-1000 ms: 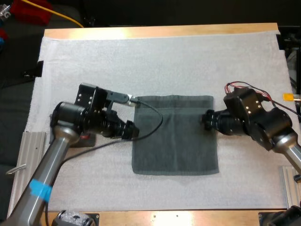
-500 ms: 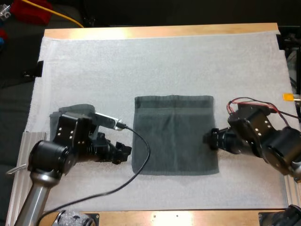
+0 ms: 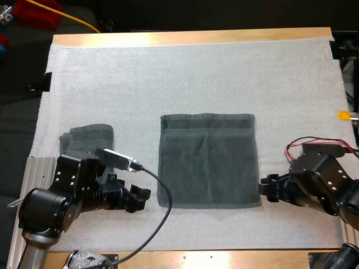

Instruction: Pick towel from pile, fold and stack

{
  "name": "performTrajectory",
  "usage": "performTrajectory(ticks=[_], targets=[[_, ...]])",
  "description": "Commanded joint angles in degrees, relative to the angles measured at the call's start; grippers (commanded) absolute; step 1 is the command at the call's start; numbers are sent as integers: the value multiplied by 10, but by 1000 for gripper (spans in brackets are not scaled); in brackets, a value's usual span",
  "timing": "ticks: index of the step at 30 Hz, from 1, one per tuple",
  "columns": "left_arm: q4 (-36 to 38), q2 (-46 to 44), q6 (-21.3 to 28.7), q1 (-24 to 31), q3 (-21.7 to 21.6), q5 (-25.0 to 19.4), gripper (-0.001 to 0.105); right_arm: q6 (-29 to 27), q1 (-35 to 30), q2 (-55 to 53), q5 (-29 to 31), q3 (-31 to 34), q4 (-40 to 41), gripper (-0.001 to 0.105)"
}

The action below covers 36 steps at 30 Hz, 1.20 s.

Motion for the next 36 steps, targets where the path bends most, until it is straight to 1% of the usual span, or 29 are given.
performTrajectory(ticks=[1, 7, 15, 19, 24, 26, 36], targets=[[6, -6, 0, -3, -1, 4, 69, 4, -2, -8, 12, 2, 11, 70], [8, -14, 0, -3, -1, 8, 69, 4, -3, -28, 17, 51, 6, 70], [15, -14, 9, -3, -1, 10, 69, 17, -3, -27, -8, 133, -73, 70], [18, -14, 9, -3, -1, 12, 69, 45, -3, -27, -32, 178, -113, 70], [21, -14, 14, -3, -1, 12, 69, 66, -3, -27, -47, 223, -158, 70], [23, -14, 15, -3, -1, 12, 69, 82, -3, -27, -61, 245, -187, 70], [31, -14, 19, -3, -1, 12, 69, 142, -3, -27, -97, 318, -283, 70]])
